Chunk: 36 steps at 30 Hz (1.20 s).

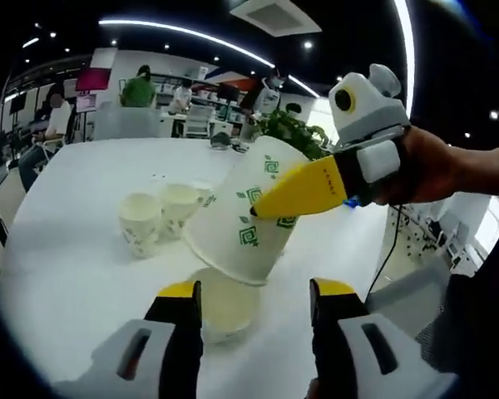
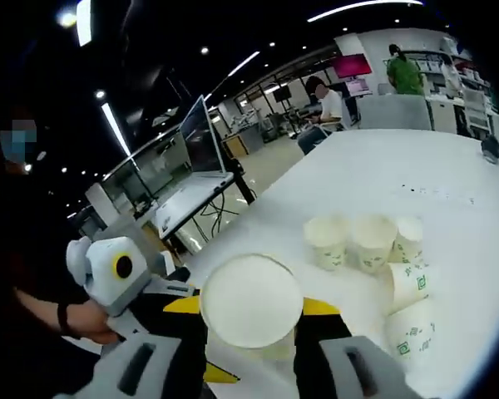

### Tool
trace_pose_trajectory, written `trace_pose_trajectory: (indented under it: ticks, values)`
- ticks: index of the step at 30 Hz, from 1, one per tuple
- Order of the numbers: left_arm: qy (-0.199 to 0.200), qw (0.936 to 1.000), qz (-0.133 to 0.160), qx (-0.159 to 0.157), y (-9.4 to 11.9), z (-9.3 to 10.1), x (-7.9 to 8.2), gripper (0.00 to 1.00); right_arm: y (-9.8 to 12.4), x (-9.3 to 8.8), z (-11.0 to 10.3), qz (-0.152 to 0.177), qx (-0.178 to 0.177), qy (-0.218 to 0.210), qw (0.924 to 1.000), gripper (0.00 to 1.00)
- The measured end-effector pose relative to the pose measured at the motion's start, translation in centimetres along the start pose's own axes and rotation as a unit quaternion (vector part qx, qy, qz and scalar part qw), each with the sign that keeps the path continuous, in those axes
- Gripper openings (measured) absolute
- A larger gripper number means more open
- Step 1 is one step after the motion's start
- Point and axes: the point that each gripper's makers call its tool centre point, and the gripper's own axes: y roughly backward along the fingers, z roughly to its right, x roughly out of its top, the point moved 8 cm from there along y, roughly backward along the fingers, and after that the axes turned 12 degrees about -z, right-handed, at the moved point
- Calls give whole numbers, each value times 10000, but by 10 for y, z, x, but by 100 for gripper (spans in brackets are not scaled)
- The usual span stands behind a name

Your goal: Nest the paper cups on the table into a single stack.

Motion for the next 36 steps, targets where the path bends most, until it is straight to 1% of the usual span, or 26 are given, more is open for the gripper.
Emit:
trace_pose_trajectory:
  ticks: [4, 11, 14, 15, 17, 20, 25, 29, 36]
  values:
    - [-36, 9999, 100, -37, 0, 1, 3, 42, -2, -1, -5, -22, 131, 9, 9999, 39]
    - [-92, 9996, 229, -120, 0, 0, 5, 36, -3, 3, -15, 66, 514, -131, 9986, 39]
    - [-118, 9994, 302, -144, 1, -1, 7, 34, -4, 5, -16, 76, 588, -152, 9981, 40]
    - [-137, 9992, 338, -135, 2, -1, 7, 33, -4, 5, -19, 65, 718, -201, 9972, 40]
    - [-146, 9991, 380, -153, 2, -3, 7, 32, -4, 6, -21, 76, 707, -192, 9973, 40]
    - [-139, 9988, 423, -187, 2, -8, 5, 30, -4, 6, -24, 15, 746, -160, 9971, 40]
    - [-167, 9985, 467, -232, 5, -4, 5, 27, -5, 4, -18, -35, 878, -168, 9960, 40]
    - [-200, 9984, 479, -239, 8, -5, 4, 26, -6, 1, -15, -213, 994, -148, 9947, 40]
    - [-457, 9978, 392, -260, 12, -2, 1, 23, -8, -5, -17, -449, 1160, -46, 9922, 40]
